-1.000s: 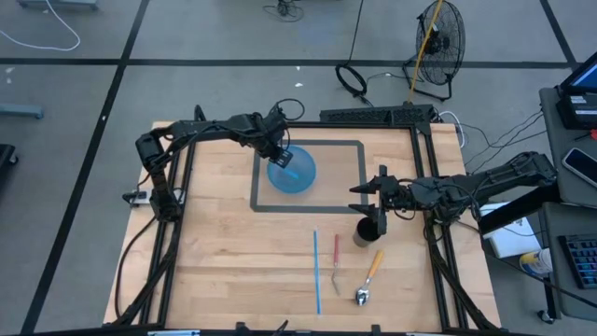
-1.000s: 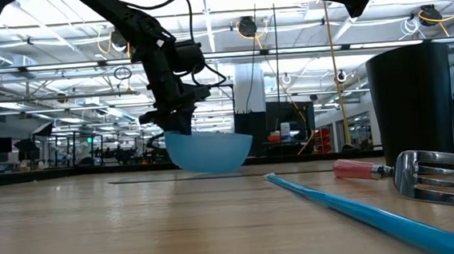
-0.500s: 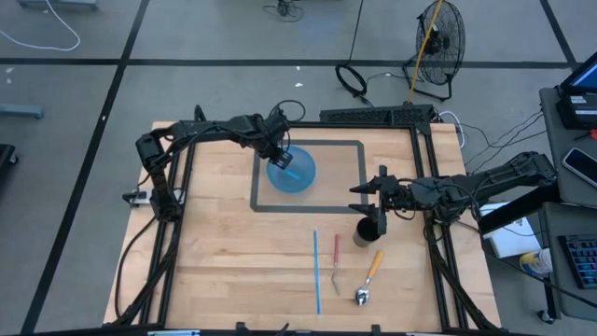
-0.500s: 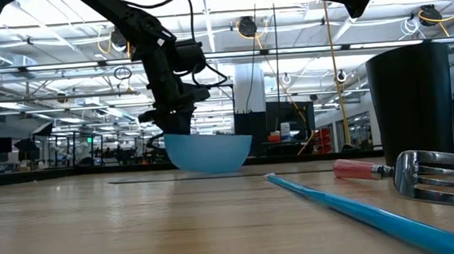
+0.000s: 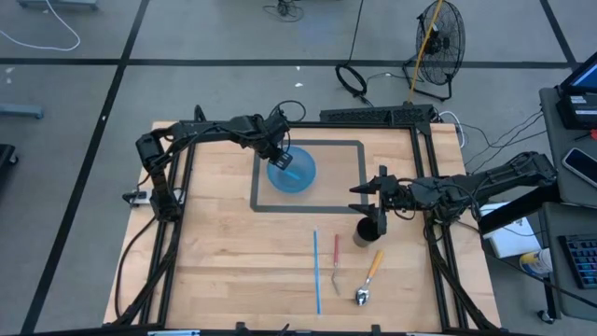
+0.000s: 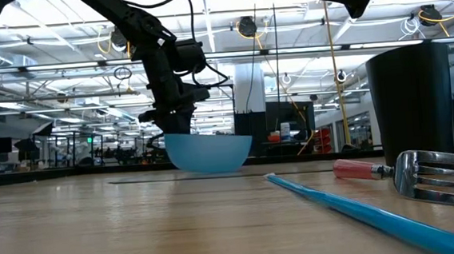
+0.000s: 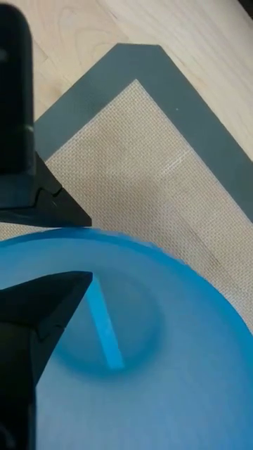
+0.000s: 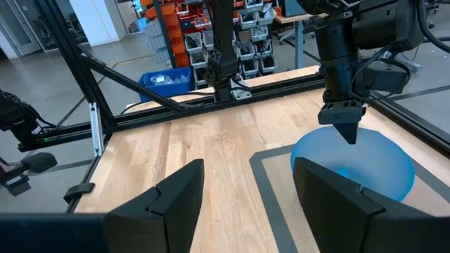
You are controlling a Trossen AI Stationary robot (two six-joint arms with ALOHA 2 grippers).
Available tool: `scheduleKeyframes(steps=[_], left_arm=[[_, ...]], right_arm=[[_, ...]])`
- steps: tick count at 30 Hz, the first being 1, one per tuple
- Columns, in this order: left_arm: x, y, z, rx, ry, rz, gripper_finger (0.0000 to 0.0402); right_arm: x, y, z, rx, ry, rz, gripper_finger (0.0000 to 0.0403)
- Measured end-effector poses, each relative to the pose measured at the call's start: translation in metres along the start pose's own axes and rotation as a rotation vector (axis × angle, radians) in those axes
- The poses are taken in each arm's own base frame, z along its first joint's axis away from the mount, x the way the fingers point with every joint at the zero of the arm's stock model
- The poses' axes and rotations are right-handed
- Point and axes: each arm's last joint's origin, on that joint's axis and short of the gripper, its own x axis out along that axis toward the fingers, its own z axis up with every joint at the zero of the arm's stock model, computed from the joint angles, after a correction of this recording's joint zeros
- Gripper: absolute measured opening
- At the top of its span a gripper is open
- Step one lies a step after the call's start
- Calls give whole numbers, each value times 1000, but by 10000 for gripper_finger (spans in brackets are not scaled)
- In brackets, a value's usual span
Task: Pick & Place Utensil
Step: Put the blue bowl on the left side of the placemat, then put the yellow spoon into the bowl
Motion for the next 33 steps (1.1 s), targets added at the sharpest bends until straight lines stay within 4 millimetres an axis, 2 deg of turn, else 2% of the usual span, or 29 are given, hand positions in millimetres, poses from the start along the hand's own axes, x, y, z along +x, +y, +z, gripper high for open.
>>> scheduleKeyframes(steps=[12, 23, 28, 33], left_arm=[[0, 0, 0, 3, -1, 12, 206], [0, 1, 0, 4, -9, 32, 266], [-1, 1, -1, 6, 3, 14, 285], [-1, 1, -1, 5, 9, 10, 284]], right_arm=[[0, 0, 0, -3, 0, 0, 215], [0, 0, 0, -2, 0, 0, 215], [0, 0, 0, -2, 0, 1, 215], [0, 0, 0, -3, 0, 0, 215]])
